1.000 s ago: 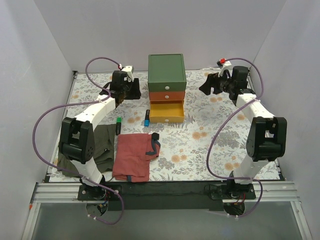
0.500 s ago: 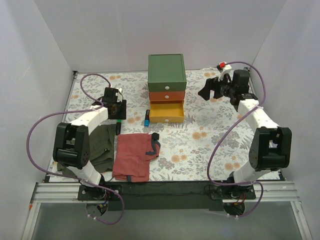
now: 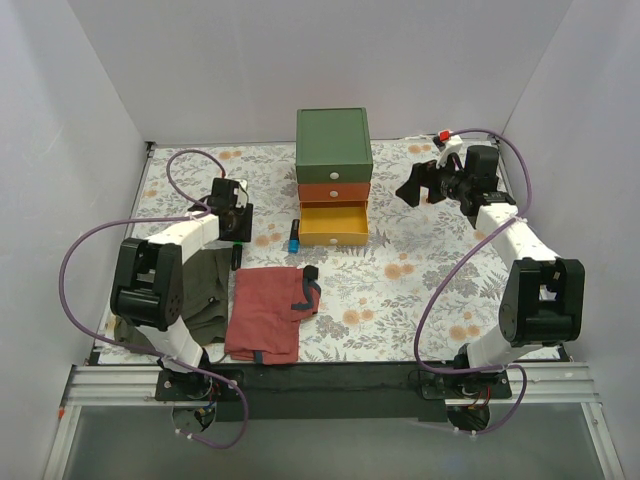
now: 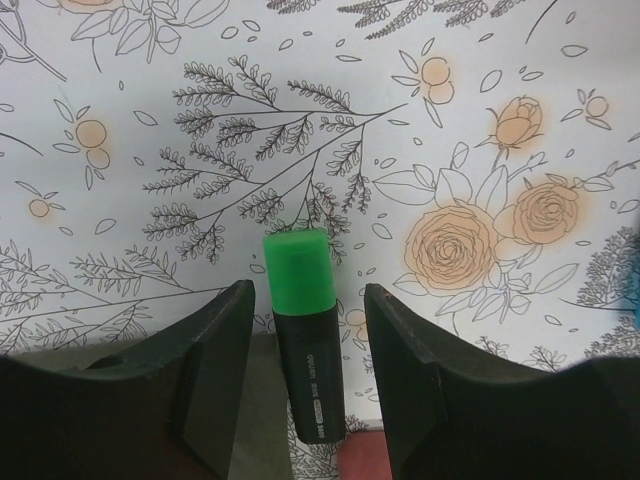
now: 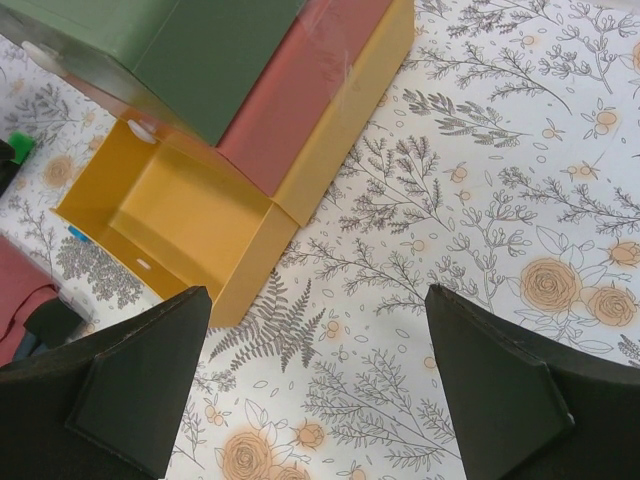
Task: Sort the stationery into containers
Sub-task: Pick up the pen from the center of the board.
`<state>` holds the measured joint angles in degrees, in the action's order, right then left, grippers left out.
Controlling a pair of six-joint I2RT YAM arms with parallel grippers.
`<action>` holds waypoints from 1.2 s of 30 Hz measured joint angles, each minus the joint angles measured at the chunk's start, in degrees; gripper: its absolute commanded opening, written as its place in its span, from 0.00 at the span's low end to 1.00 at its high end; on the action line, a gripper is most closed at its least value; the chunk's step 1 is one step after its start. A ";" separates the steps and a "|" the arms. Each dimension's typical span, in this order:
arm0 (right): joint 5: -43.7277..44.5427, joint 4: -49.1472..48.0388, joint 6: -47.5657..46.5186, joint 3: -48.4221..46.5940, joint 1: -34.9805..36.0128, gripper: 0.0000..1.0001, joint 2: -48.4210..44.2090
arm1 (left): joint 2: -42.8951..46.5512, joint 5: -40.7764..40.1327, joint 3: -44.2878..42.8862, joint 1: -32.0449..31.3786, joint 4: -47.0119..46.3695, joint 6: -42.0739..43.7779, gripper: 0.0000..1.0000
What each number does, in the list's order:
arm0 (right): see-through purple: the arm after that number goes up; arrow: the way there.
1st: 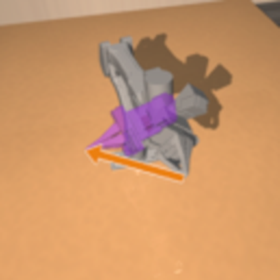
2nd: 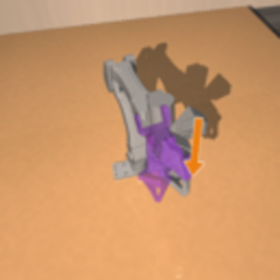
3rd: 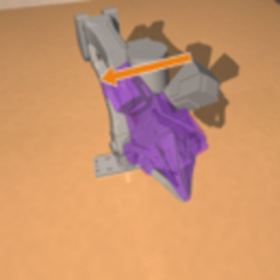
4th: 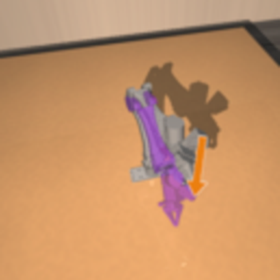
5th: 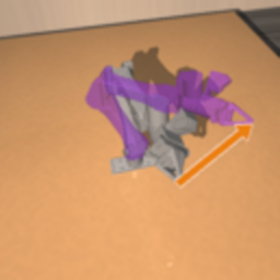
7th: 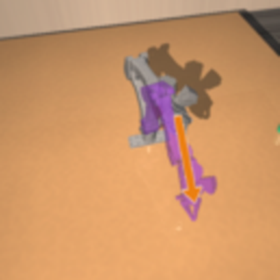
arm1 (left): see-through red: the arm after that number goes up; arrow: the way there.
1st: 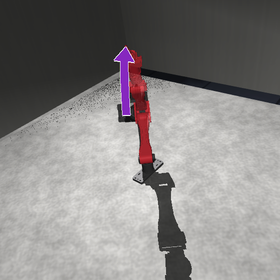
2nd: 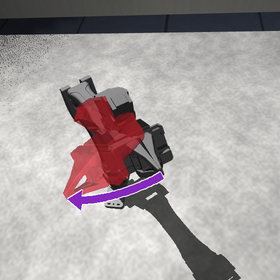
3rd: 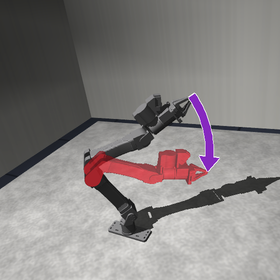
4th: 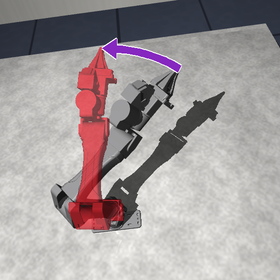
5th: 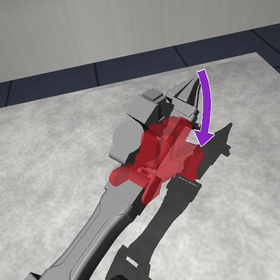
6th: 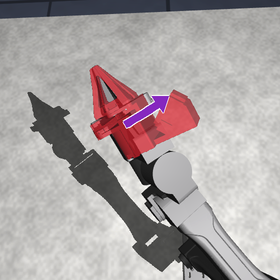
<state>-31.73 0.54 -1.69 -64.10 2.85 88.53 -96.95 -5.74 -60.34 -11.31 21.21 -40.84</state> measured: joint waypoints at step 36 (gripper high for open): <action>0.28 0.00 -1.77 5.14 -2.91 0.98 -7.52 | 15.43 39.17 -13.68 -0.15 3.61 28.94 0.00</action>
<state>-31.44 0.54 -3.46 -58.96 -0.05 81.01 -81.52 33.43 -74.02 -11.46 24.82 -11.90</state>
